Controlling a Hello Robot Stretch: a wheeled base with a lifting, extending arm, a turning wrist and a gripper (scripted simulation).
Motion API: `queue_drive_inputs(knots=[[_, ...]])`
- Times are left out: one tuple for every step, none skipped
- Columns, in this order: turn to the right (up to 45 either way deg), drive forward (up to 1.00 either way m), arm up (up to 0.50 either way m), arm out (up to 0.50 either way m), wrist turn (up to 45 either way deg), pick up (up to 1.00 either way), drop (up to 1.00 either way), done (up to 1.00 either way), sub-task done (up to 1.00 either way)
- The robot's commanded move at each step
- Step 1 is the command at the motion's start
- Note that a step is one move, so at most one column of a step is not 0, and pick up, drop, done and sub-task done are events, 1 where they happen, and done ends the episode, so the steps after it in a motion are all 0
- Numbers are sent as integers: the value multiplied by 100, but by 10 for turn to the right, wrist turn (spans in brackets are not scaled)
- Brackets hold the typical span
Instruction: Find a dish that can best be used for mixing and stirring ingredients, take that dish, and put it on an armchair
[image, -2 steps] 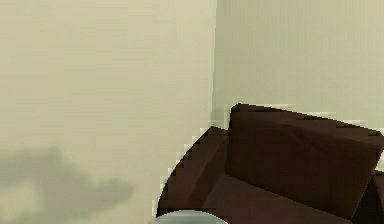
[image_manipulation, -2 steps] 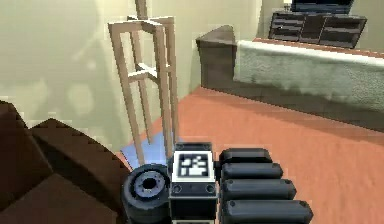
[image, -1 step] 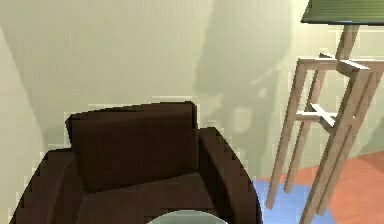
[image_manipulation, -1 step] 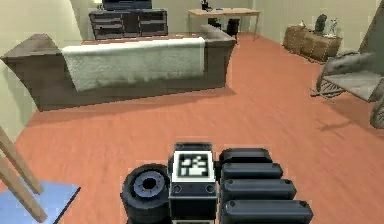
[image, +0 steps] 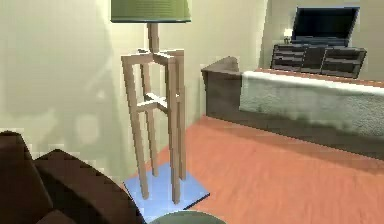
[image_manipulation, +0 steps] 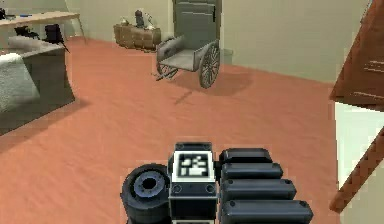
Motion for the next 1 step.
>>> queue_drive_inputs(knots=[[450,0,0,0,0,0,0,0,0]])
